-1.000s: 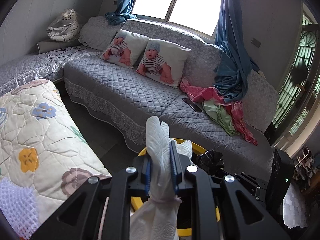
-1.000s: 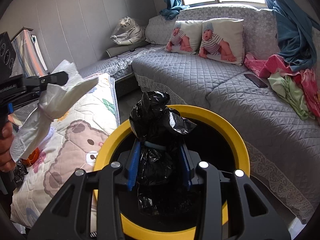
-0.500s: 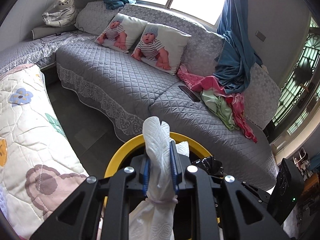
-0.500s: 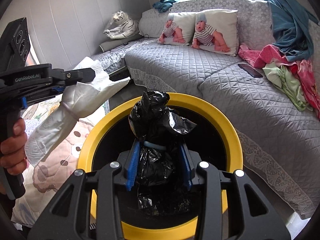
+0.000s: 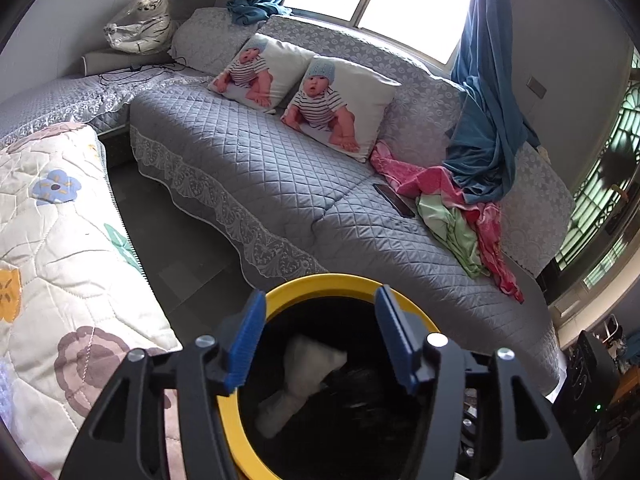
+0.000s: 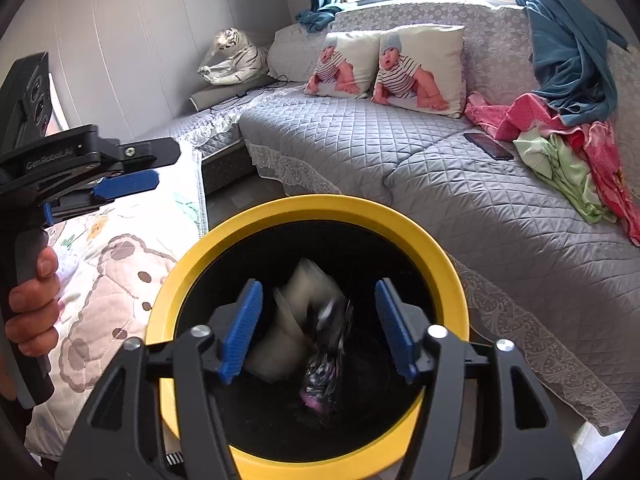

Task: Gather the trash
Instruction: 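Open both tools to drop the black bag and tissue into the bin, then move both tools back over the trash pile on the bed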

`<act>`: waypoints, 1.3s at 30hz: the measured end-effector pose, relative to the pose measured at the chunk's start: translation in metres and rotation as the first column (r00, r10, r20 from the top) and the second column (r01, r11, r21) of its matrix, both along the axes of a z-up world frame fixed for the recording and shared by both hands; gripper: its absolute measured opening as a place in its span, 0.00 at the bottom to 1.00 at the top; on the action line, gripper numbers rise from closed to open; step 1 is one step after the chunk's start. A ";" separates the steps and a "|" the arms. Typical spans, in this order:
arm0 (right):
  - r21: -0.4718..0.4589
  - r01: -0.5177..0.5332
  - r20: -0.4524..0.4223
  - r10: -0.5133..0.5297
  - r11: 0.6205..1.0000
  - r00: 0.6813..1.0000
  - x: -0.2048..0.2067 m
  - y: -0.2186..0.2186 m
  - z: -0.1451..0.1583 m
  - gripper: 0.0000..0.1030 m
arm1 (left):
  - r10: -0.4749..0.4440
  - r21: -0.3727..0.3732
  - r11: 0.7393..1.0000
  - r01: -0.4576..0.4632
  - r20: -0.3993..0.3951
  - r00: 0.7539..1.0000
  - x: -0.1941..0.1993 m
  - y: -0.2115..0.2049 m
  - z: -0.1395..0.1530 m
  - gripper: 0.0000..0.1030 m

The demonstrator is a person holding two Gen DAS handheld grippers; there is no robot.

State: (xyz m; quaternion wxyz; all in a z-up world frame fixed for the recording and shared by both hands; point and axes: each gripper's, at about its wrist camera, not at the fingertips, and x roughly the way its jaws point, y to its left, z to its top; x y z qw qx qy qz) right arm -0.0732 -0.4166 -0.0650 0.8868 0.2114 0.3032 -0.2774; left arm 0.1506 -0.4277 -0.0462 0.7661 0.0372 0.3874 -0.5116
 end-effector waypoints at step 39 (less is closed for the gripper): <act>-0.269 -0.483 0.101 0.523 0.833 0.846 0.115 0.198 0.066 0.85 | 0.609 -0.145 0.782 -0.606 0.383 0.694 -0.013 0.445 0.071 0.92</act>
